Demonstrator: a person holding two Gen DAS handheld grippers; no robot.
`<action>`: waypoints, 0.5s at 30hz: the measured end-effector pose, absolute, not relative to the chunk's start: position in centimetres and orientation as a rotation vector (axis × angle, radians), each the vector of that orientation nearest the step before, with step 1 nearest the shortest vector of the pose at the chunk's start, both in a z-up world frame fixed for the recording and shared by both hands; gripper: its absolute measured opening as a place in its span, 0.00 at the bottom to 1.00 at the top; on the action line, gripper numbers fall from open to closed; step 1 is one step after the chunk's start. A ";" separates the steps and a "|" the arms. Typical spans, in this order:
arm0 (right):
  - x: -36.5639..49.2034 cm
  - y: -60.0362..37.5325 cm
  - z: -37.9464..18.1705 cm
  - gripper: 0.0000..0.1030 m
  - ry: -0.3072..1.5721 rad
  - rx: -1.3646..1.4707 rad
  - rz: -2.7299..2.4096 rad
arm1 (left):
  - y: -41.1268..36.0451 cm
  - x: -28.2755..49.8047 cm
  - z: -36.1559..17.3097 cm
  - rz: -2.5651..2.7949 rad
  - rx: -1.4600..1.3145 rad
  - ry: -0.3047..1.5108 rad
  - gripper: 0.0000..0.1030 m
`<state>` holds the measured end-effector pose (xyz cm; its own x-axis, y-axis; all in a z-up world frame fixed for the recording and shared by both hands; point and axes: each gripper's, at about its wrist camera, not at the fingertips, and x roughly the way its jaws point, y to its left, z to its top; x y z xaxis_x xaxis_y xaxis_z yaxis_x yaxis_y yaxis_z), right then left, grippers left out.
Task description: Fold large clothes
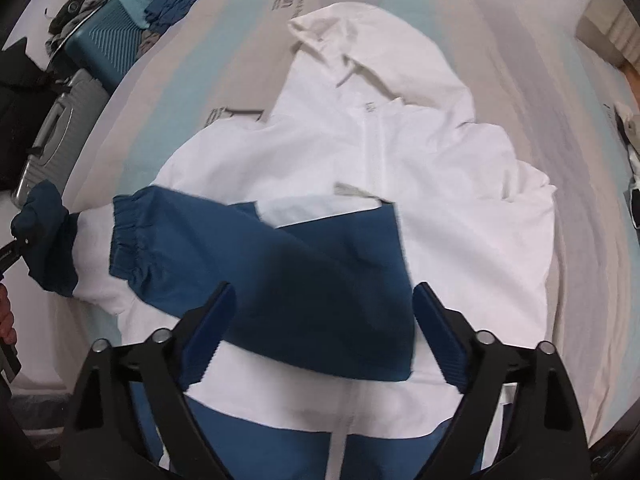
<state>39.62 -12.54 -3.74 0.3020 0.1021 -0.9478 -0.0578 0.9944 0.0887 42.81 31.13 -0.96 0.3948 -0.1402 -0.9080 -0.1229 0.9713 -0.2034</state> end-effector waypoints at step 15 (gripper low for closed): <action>39.2 -20.6 -5.1 0.92 1.248 0.099 0.027 | 17.3 44.1 -0.9 -0.193 -0.157 1.182 0.03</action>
